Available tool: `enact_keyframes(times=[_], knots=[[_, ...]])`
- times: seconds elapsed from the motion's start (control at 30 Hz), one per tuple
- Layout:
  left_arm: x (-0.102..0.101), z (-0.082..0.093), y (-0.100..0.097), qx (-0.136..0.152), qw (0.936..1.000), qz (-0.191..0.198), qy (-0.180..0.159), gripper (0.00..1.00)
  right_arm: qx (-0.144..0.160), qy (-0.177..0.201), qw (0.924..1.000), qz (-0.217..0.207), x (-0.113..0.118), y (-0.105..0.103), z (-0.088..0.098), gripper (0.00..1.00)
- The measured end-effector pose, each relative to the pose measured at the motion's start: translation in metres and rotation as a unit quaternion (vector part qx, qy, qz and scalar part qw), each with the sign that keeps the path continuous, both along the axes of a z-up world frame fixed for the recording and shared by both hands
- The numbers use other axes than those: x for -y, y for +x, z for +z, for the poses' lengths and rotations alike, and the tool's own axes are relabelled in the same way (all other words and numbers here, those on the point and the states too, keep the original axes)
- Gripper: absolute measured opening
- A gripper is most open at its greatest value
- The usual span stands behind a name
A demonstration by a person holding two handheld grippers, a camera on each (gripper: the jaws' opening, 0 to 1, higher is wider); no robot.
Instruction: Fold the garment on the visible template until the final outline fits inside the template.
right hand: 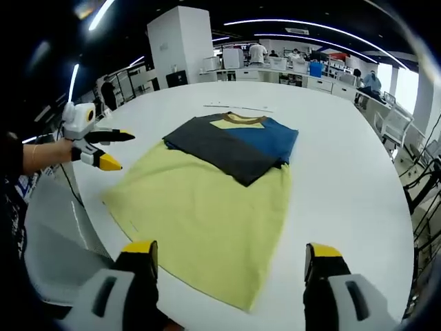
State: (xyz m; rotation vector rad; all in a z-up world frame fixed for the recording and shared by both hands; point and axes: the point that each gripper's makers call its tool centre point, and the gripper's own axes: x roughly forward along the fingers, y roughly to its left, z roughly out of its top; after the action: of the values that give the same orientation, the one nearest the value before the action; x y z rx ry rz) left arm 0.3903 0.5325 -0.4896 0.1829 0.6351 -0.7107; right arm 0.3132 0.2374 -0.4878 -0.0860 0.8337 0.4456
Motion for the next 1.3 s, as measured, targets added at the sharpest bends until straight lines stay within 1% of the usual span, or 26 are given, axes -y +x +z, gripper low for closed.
enact_keyframes(times=[0.07, 0.3, 0.43, 0.53, 0.63, 0.67, 0.8, 1.0, 1.1, 1.13, 1.2, 1.27, 1.3], knots=[[-0.006, -0.004, -0.007, -0.006, 1.0, 0.006, 0.002, 0.78, -0.005, -0.005, 1.0, -0.004, 0.004, -0.003, -0.004, 0.84], [-0.016, -0.016, -0.023, -0.022, 0.9996, 0.009, 0.016, 0.67, -0.019, -0.011, 0.9996, -0.016, 0.011, -0.012, -0.017, 0.69], [-0.019, -0.024, -0.034, -0.037, 0.999, 0.008, 0.024, 0.57, -0.028, -0.025, 0.999, -0.026, 0.019, -0.017, -0.025, 0.59], [-0.024, -0.03, -0.041, -0.05, 0.9982, 0.016, 0.029, 0.5, -0.032, -0.021, 0.9986, -0.037, 0.023, -0.019, -0.029, 0.51], [-0.028, -0.036, -0.047, -0.077, 0.9961, 0.042, 0.008, 0.45, -0.037, -0.025, 0.9981, -0.042, 0.025, -0.021, -0.033, 0.44], [-0.029, -0.037, -0.048, -0.08, 0.9959, 0.041, 0.008, 0.44, -0.04, -0.028, 0.998, -0.041, 0.025, -0.023, -0.035, 0.41], [-0.03, -0.041, -0.056, -0.092, 0.9947, 0.043, 0.013, 0.34, -0.046, -0.029, 0.9975, -0.045, 0.027, -0.025, -0.04, 0.35], [-0.029, -0.042, -0.065, -0.111, 0.9924, 0.052, 0.008, 0.26, -0.05, -0.036, 0.9967, -0.053, 0.032, -0.029, -0.044, 0.28], [-0.029, -0.044, -0.074, -0.134, 0.989, 0.062, 0.004, 0.22, -0.054, -0.034, 0.9962, -0.058, 0.034, -0.032, -0.045, 0.25], [-0.031, -0.046, -0.08, -0.152, 0.9857, 0.073, 0.008, 0.21, -0.056, -0.034, 0.9961, -0.06, 0.034, -0.033, -0.046, 0.24], [-0.027, -0.046, -0.082, -0.153, 0.9852, 0.076, -0.003, 0.18, -0.057, -0.034, 0.9958, -0.062, 0.035, -0.034, -0.047, 0.23], [-0.028, -0.048, -0.087, -0.163, 0.9832, 0.081, 0.0, 0.17, -0.058, -0.033, 0.9955, -0.068, 0.036, -0.035, -0.048, 0.21], [-0.025, -0.048, -0.089, -0.163, 0.9833, 0.081, -0.001, 0.15, -0.059, -0.031, 0.9953, -0.07, 0.037, -0.036, -0.048, 0.2]])
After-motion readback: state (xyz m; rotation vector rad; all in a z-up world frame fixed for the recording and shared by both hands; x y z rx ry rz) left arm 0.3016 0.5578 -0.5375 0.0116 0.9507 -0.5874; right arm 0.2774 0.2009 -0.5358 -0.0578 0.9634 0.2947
